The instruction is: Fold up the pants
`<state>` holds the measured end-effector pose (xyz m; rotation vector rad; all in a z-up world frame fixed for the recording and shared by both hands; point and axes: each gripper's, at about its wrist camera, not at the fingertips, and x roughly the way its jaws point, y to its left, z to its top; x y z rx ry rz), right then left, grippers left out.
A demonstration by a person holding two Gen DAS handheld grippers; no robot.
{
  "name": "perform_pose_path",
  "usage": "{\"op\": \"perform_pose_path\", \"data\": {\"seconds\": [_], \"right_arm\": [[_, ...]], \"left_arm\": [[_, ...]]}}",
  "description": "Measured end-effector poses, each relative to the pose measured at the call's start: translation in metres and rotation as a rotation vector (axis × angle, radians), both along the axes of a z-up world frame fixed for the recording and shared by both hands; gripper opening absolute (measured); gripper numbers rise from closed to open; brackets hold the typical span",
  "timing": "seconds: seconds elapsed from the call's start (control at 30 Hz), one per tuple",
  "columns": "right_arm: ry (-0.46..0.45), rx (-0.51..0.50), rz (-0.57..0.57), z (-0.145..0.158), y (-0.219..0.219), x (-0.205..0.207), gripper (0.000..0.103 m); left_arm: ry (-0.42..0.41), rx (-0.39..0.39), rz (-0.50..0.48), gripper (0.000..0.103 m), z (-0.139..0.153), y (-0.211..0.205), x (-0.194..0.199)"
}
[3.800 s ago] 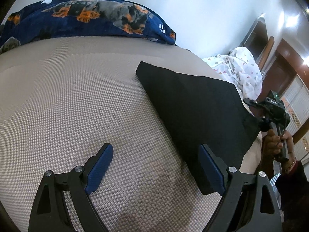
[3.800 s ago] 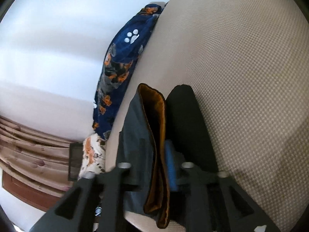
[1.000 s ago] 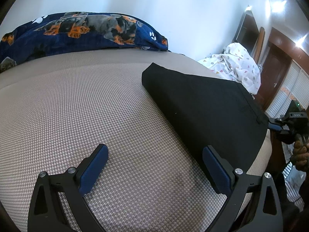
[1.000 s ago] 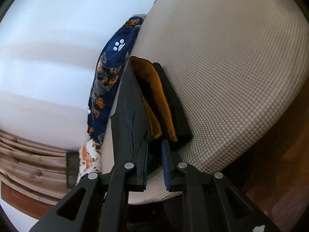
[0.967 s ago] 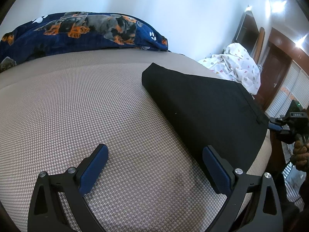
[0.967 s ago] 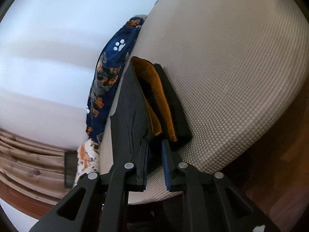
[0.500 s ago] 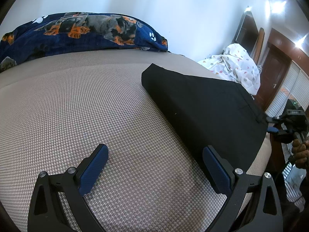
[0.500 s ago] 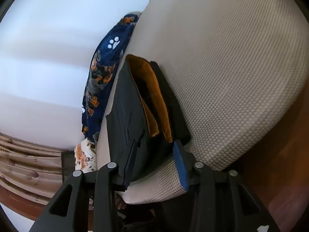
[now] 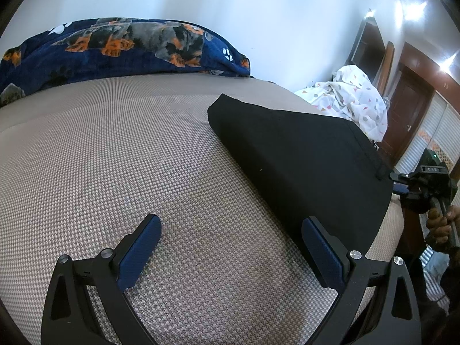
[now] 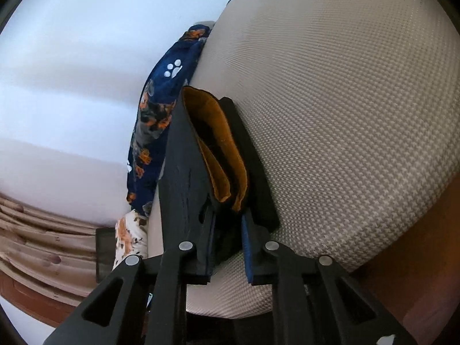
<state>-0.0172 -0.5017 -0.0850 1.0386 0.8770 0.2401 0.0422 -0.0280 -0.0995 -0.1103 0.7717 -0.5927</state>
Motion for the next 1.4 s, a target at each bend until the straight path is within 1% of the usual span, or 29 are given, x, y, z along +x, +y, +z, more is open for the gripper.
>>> {"op": "perform_pose_path", "data": {"seconds": [0.1,0.13,0.17,0.23,0.3,0.37,0.4,0.43,0.47,0.53,0.6,0.67,0.7,0.8,0.87,0.93,1.03,1.1,1.17,1.2,1.23,1.27,1.33,1.4], "right_arm": [[0.0,-0.067,0.019,0.013,0.001,0.004,0.026],[-0.004,-0.084,0.019,0.015,0.001,0.004,0.035],[-0.007,-0.125,0.012,0.021,-0.002,0.004,0.048],[-0.011,-0.183,0.005,0.029,-0.005,0.006,0.06],[-0.006,-0.228,0.014,0.033,-0.01,0.013,0.06],[0.006,-0.241,0.047,0.03,-0.012,0.023,0.06],[0.018,-0.244,0.066,0.027,-0.012,0.031,0.06],[0.025,-0.245,0.076,0.025,-0.012,0.035,0.06],[0.038,-0.246,0.096,0.021,-0.011,0.042,0.06],[0.05,-0.262,0.113,0.017,-0.009,0.051,0.06],[0.047,-0.286,0.134,0.017,-0.005,0.058,0.06],[0.049,-0.32,0.157,0.018,-0.001,0.064,0.06],[0.049,-0.335,0.17,0.018,0.001,0.066,0.06],[0.051,-0.36,0.229,0.019,0.007,0.075,0.06],[0.05,-0.385,0.279,0.02,0.014,0.081,0.06],[0.045,-0.436,0.331,0.022,0.026,0.085,0.058],[0.041,-0.548,0.396,0.025,0.046,0.09,0.057],[0.031,-0.597,0.423,0.027,0.056,0.091,0.054],[0.022,-0.649,0.438,0.029,0.064,0.092,0.051],[0.017,-0.664,0.44,0.03,0.066,0.091,0.051],[0.012,-0.669,0.439,0.031,0.066,0.09,0.051],[0.007,-0.672,0.436,0.031,0.065,0.089,0.05],[-0.004,-0.678,0.435,0.031,0.066,0.088,0.05],[-0.01,-0.686,0.432,0.031,0.067,0.086,0.049]], "left_arm": [[0.029,-0.031,0.006,0.098,0.002,0.004,0.003],[0.041,-0.041,0.008,0.098,0.002,0.006,0.004],[0.06,-0.064,0.011,0.098,0.004,0.009,0.006],[0.116,-0.153,0.013,0.098,0.005,0.02,0.011],[0.178,-0.235,0.006,0.098,0.005,0.026,0.016],[0.235,-0.297,-0.016,0.098,0.005,0.028,0.022],[0.265,-0.328,-0.035,0.098,0.005,0.027,0.025],[0.277,-0.34,-0.053,0.098,0.006,0.024,0.026],[0.285,-0.346,-0.08,0.098,0.008,0.02,0.027],[0.302,-0.326,-0.137,0.098,0.011,0.007,0.031],[0.343,-0.313,-0.21,0.098,0.008,-0.01,0.036],[0.376,-0.313,-0.242,0.098,0.005,-0.02,0.042],[0.371,-0.311,-0.267,0.098,0.006,-0.026,0.045],[0.42,-0.322,-0.374,0.098,0.006,-0.045,0.052],[0.433,-0.312,-0.411,0.098,0.007,-0.053,0.055],[0.433,-0.315,-0.441,0.098,0.008,-0.062,0.059],[0.421,-0.302,-0.452,0.098,0.01,-0.069,0.058],[0.377,-0.235,-0.439,0.083,0.009,-0.075,0.053],[0.336,-0.188,-0.393,0.049,0.007,-0.077,0.054],[0.341,-0.193,-0.363,0.046,0.005,-0.073,0.056],[0.364,-0.226,-0.348,0.041,0.002,-0.069,0.06],[0.379,-0.243,-0.337,0.036,-0.001,-0.066,0.061],[0.386,-0.249,-0.33,0.035,-0.002,-0.065,0.062],[0.377,-0.238,-0.329,0.035,-0.001,-0.065,0.059]]}}
